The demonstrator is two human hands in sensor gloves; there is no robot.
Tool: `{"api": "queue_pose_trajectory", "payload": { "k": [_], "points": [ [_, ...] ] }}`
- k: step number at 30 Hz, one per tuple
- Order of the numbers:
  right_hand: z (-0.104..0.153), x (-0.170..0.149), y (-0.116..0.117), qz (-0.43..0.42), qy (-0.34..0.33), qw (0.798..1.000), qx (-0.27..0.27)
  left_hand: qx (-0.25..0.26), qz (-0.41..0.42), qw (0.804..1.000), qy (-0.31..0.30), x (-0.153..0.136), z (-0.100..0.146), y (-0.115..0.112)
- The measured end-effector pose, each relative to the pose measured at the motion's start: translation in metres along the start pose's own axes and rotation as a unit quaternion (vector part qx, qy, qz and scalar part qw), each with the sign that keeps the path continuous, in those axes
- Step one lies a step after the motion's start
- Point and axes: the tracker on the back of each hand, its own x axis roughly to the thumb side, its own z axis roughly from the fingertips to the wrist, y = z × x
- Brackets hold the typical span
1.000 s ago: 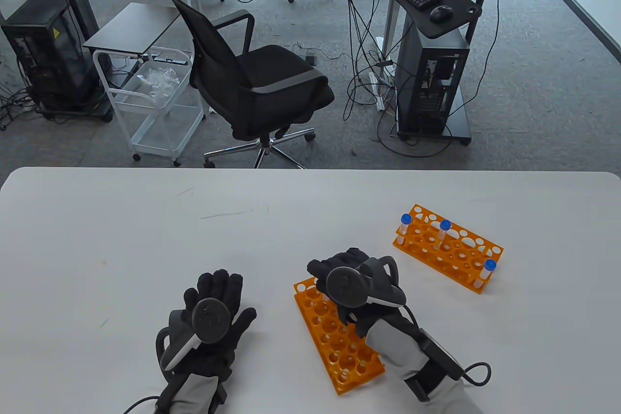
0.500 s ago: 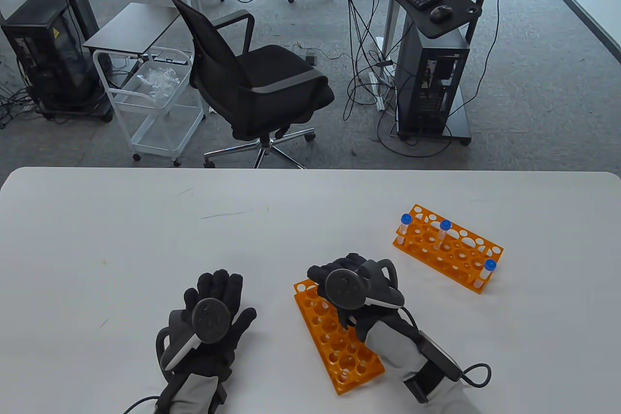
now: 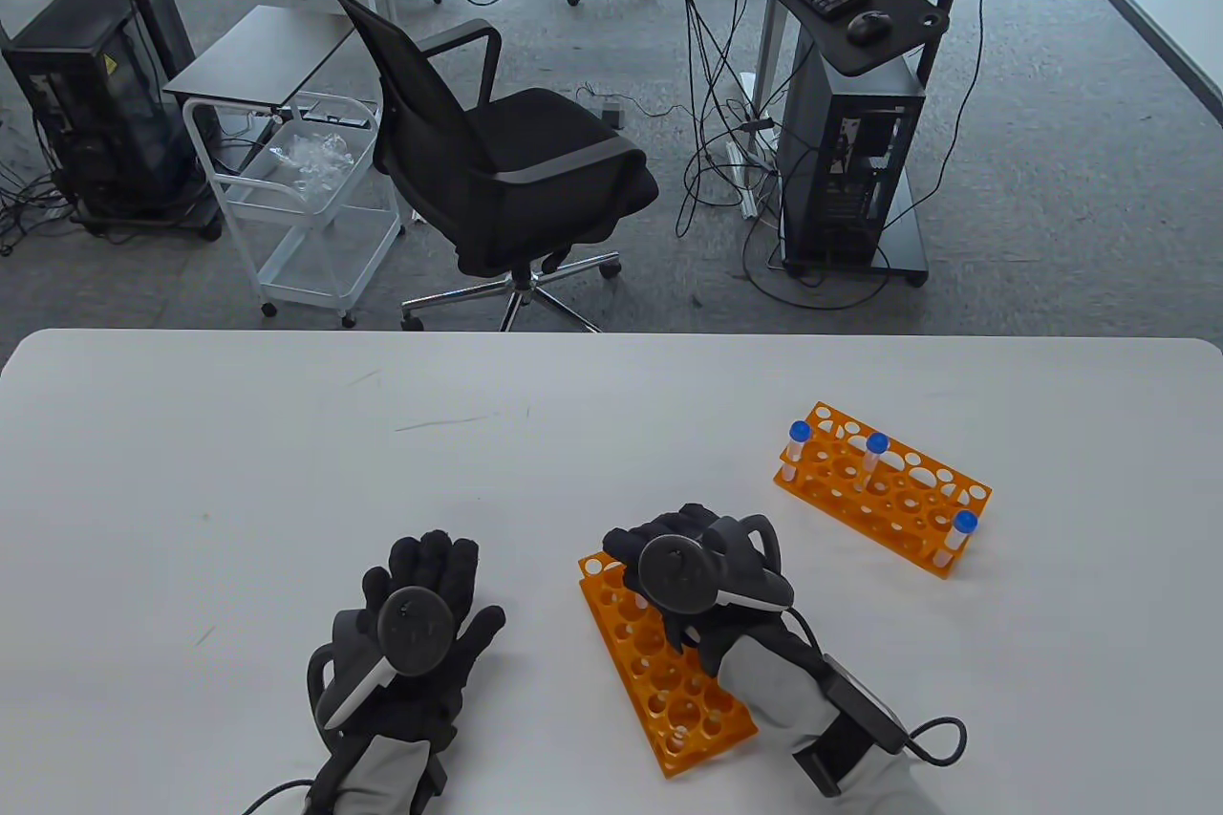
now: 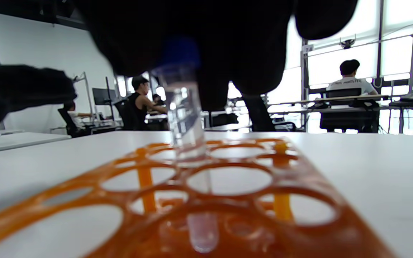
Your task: Transfer 4 test tubes between racks (Right hand only)
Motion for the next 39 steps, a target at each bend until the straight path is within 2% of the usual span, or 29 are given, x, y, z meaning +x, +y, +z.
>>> {"api": "queue_pose_trajectory", "payload": {
  "k": [8,17,30,39],
  "points": [
    [0.002,-0.002,-0.002,-0.013,0.006,1.0,-0.002,0.0,0.0,1.0,0.0,0.0,0.0,0.0],
    [0.017,-0.015,-0.03,-0.036,0.022,0.997,-0.057,0.0,-0.001,1.0,0.002,0.0,0.0,0.0],
    [0.063,-0.075,-0.081,-0.043,0.112,0.981,-0.155,0.003,-0.002,1.0,0.0,0.0,0.001,0.001],
    [0.098,-0.121,-0.093,-0.019,0.191,0.963,-0.19,0.003,-0.002,1.0,0.001,0.0,0.001,0.001]
  ]
}}
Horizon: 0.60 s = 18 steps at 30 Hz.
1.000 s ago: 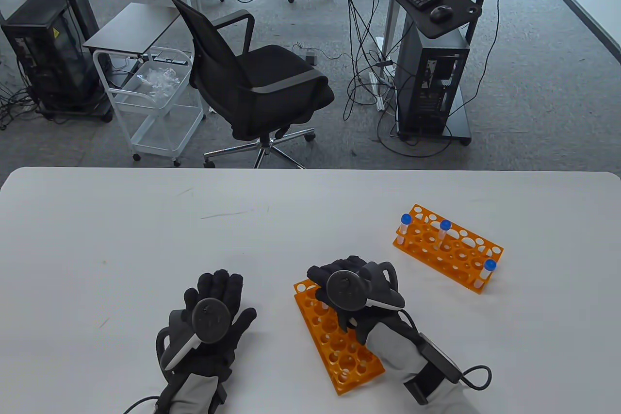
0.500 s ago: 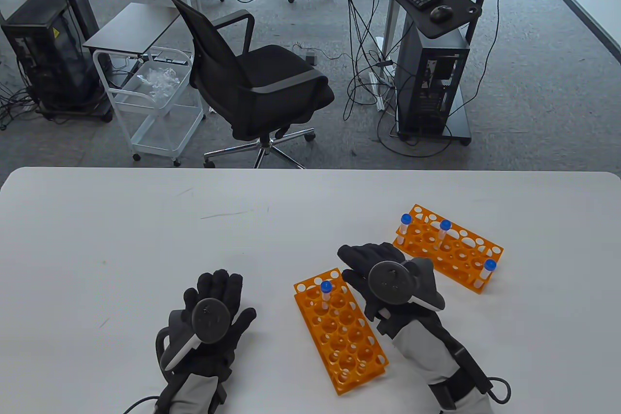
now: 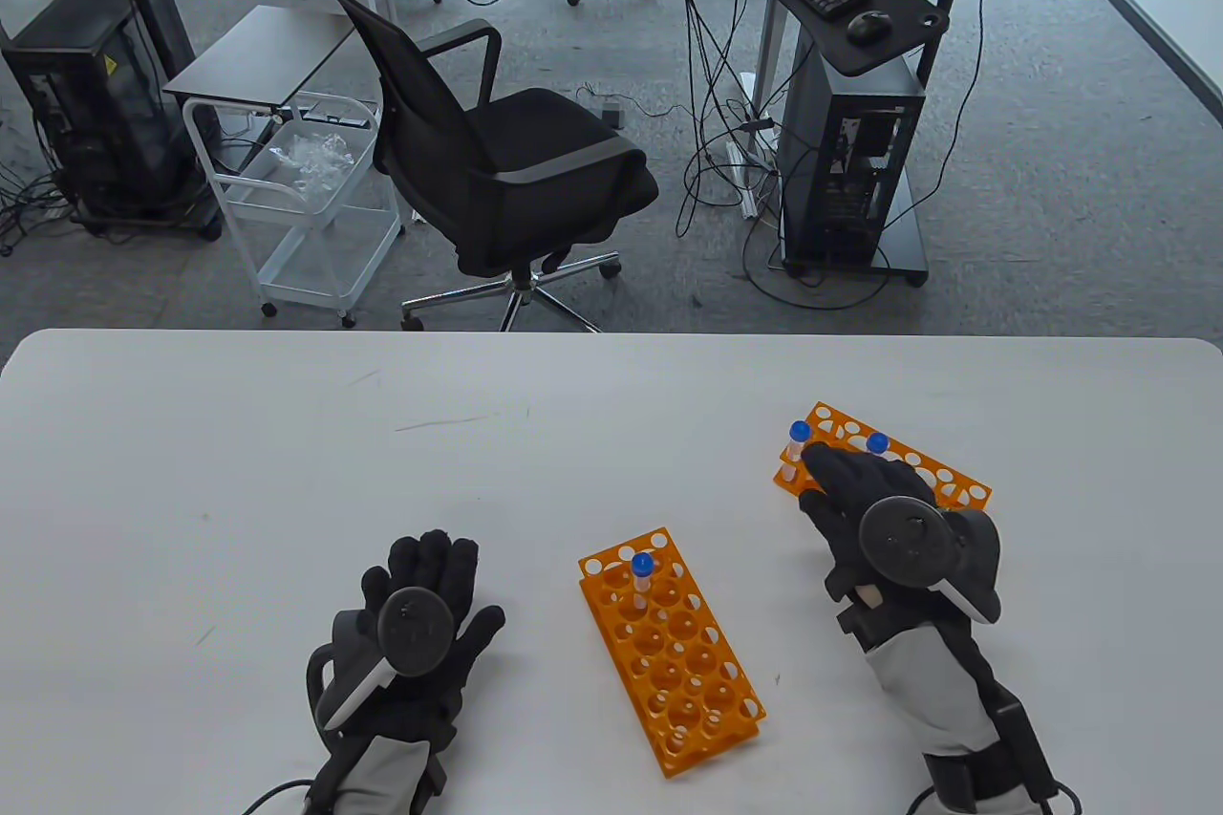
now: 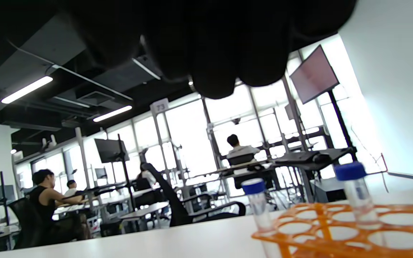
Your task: Transfer 4 test tubes between racks (Right hand only)
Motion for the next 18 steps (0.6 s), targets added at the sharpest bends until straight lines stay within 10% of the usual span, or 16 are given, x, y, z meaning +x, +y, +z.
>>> {"api": "queue_pose_trajectory", "payload": {
  "k": [18],
  "points": [
    [0.016,-0.088,0.003,0.081,0.141,0.987,0.015,-0.002,-0.001,1.0,0.001,0.0,0.0,0.0]
  ]
}}
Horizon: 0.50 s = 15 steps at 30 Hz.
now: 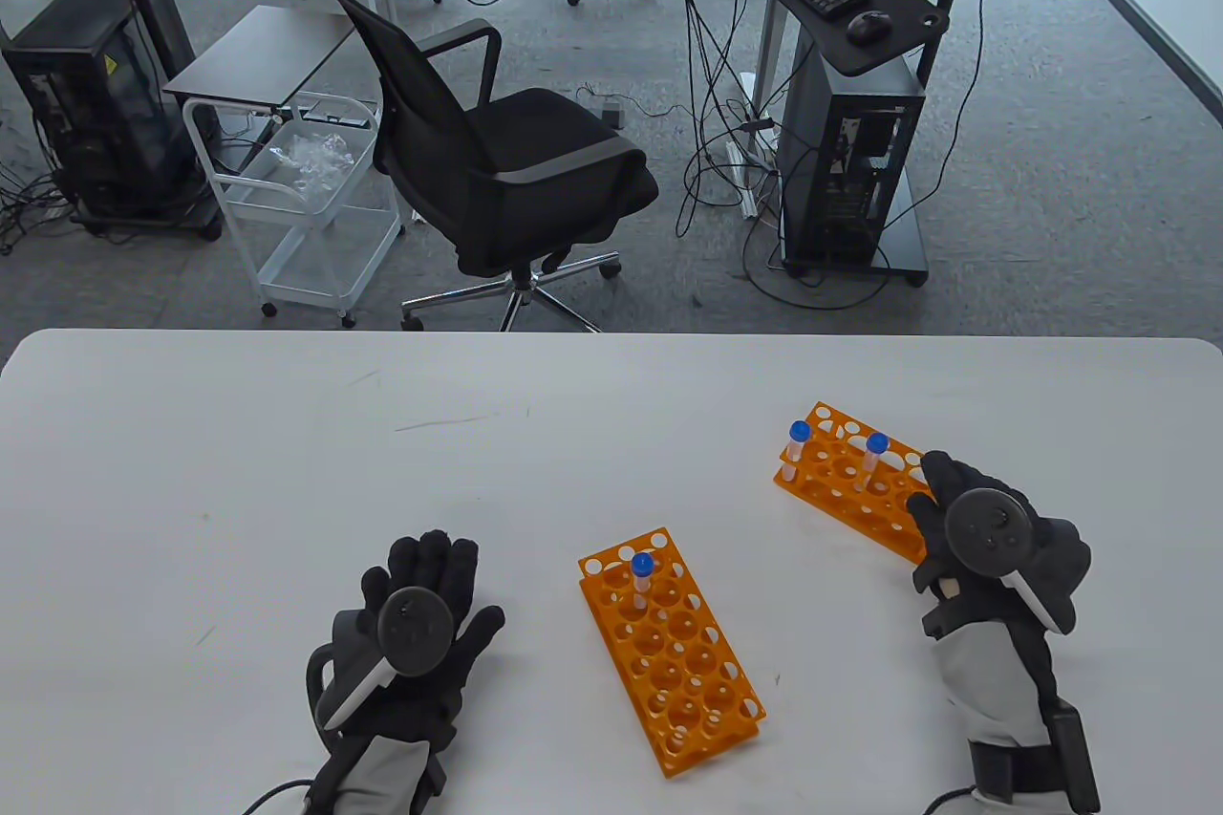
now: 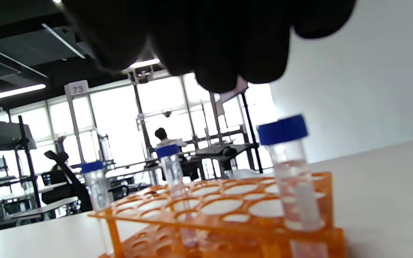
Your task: Transfer 4 test tubes between racks (Right hand only)
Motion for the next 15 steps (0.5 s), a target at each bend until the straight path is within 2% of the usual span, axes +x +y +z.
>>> {"api": "queue_pose_trajectory", "payload": {
  "k": [15],
  "points": [
    [0.001,-0.029,0.021,0.023,0.057,0.998,0.033,-0.002,-0.002,1.0,-0.002,0.0,0.0,-0.001]
  ]
}}
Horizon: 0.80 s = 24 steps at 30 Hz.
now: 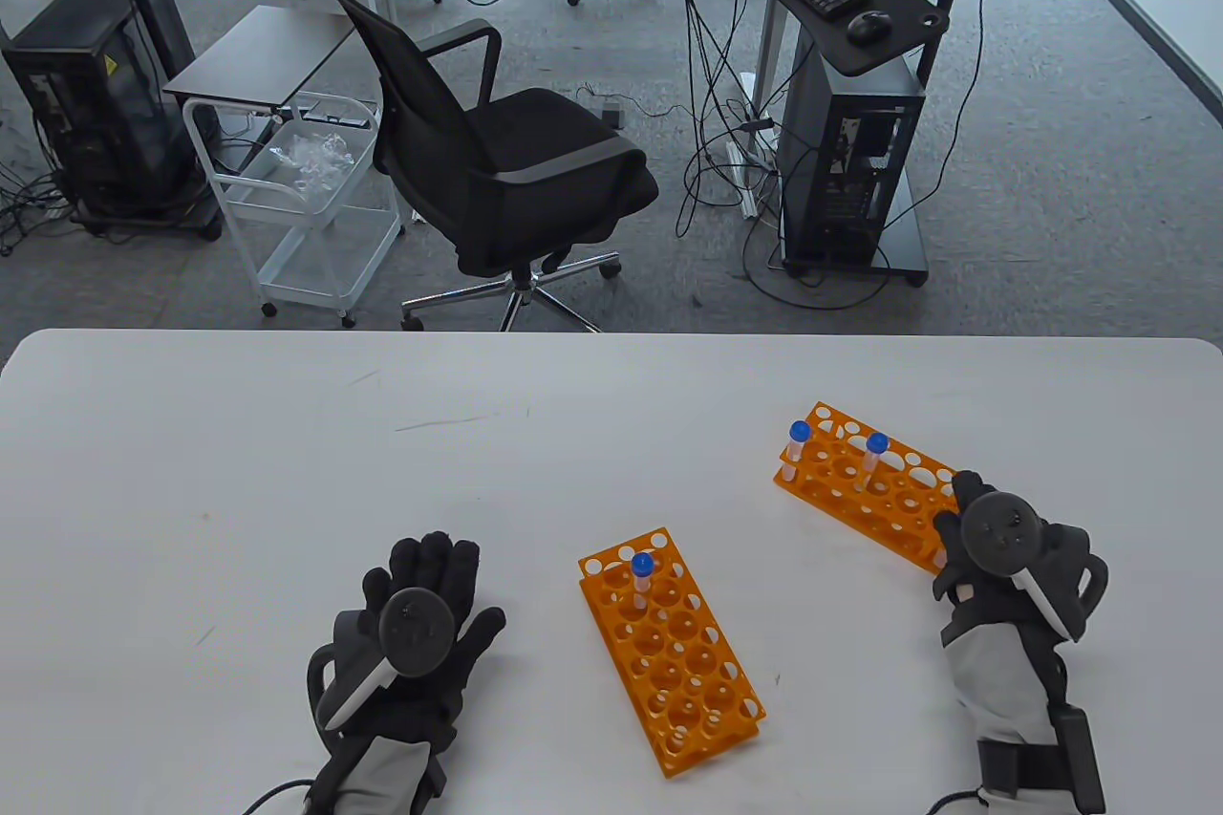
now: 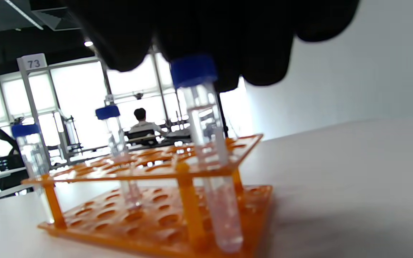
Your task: Transfer 4 test tubes between racks (Right hand only)
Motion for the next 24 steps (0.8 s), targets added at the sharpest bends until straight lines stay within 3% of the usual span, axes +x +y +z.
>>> {"api": "queue_pose_trajectory", "payload": {
  "k": [24],
  "points": [
    [-0.0018,-0.0033,0.0035,-0.013,-0.001,1.0,-0.002,-0.002,0.001,1.0,0.002,0.0,-0.0001,-0.0002]
  ]
}}
